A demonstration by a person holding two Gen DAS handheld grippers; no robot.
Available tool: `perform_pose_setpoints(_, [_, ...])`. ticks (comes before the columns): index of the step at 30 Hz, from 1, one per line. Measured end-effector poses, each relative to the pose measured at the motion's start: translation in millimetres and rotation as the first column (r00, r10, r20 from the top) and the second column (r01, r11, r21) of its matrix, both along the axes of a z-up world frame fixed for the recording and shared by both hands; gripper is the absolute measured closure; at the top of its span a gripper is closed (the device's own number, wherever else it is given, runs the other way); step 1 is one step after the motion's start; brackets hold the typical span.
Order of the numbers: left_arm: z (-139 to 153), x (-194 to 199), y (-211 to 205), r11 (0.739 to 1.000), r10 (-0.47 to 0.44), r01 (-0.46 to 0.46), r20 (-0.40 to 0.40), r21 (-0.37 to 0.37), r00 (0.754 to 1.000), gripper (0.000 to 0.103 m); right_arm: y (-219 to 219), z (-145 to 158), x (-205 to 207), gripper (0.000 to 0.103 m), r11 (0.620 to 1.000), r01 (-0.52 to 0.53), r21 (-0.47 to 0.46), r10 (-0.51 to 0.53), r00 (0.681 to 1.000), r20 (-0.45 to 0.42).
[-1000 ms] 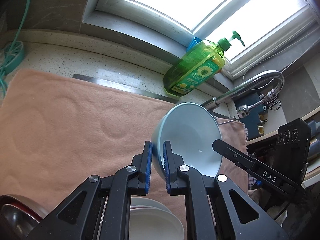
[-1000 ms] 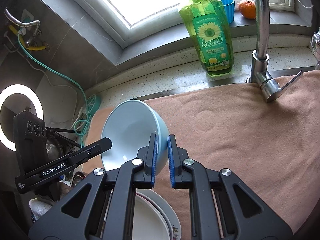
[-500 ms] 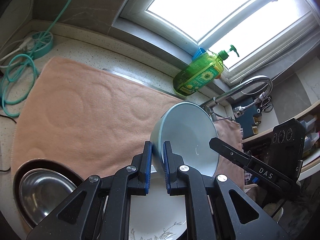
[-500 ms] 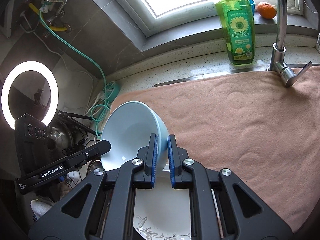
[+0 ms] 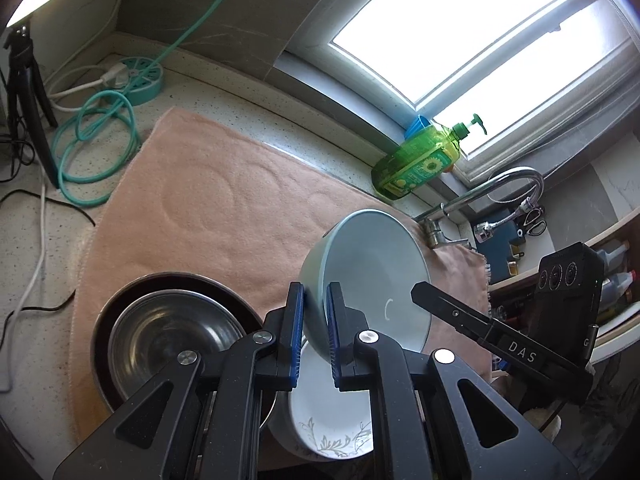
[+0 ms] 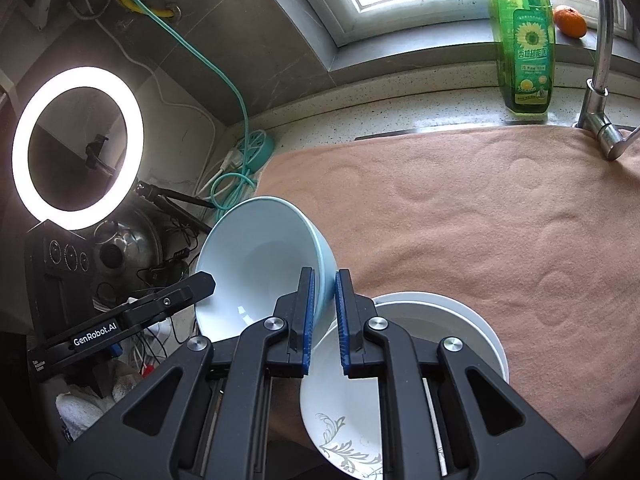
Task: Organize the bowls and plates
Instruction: 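Lift the white ceramic bowl and carry it over the nested steel bowls, then lower the white bowl into the red-outside bowl and open the right gripper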
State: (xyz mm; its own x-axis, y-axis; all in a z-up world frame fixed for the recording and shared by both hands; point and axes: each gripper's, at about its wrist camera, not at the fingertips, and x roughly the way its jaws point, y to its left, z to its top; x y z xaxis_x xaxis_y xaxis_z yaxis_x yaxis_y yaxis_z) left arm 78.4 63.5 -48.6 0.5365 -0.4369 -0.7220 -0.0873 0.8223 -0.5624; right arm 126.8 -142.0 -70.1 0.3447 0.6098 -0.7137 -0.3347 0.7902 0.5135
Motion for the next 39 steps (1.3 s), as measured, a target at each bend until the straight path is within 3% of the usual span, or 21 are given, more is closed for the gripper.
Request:
perform_pose_setpoints(20, [-22, -52, 74, 0.99, 0.141, -0.141, -0.042, 0.003, 0.989, 0.093, 88, -28, -30, 0.093, 0.983, -0.169, -0.067, 0.165, 0.985, -0.051])
perform_pose_setpoints(39, [-48, -60, 83, 0.986, 0.164, -0.164, -0.111, 0.009, 0.98, 0.094, 107, -51, -30, 0.092, 0.971, -0.21, -0.111, 0.199, 0.974, -0.104])
